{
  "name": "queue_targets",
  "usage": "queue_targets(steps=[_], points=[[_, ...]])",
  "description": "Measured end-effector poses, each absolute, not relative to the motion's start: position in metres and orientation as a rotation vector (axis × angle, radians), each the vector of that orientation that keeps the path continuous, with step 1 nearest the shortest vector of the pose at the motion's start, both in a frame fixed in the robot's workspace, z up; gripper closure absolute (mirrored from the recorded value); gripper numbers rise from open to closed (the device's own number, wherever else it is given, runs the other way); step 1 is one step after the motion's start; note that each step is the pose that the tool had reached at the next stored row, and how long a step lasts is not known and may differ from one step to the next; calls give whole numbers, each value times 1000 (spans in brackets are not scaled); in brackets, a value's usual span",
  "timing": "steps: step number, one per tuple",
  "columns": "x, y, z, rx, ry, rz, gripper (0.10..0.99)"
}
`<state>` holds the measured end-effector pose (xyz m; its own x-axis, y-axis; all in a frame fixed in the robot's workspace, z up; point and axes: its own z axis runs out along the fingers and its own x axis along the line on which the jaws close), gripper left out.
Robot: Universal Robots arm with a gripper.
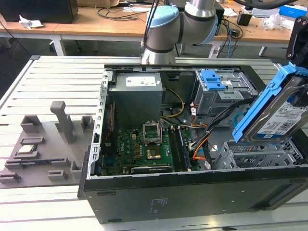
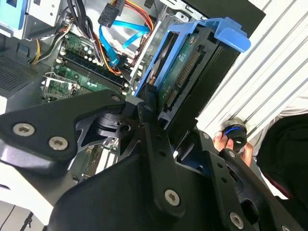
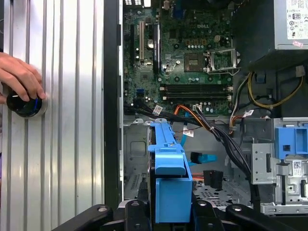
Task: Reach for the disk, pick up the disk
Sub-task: 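Pick up the disk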
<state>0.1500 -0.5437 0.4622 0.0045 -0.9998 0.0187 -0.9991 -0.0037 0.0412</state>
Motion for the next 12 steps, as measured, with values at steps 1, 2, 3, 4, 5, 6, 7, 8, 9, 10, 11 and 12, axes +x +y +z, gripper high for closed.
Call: queue_targets(steps=[1, 2, 3, 4, 5, 6, 7, 8, 9, 10, 11, 12], points=[[151, -544, 461, 2196, -2187, -24, 722], [151, -544, 459, 2196, -2187, -24, 722], [151, -544, 457, 2195, -2187, -23, 722], [152, -544, 455, 2195, -2186, -23, 722], [152, -544, 453, 2195, -2186, -22, 722], [152, -544, 452, 2195, -2186, -22, 722], [152, -544, 452, 2195, -2186, -22, 722], [152, -544, 452, 2195, -2186, -22, 722], [152, -544, 452, 2195, -2186, -22, 722], [152, -544, 451, 2195, -2186, -22, 722], [152, -544, 451, 2195, -2186, -22, 722], [152, -544, 451, 2195, -2186, -22, 722]])
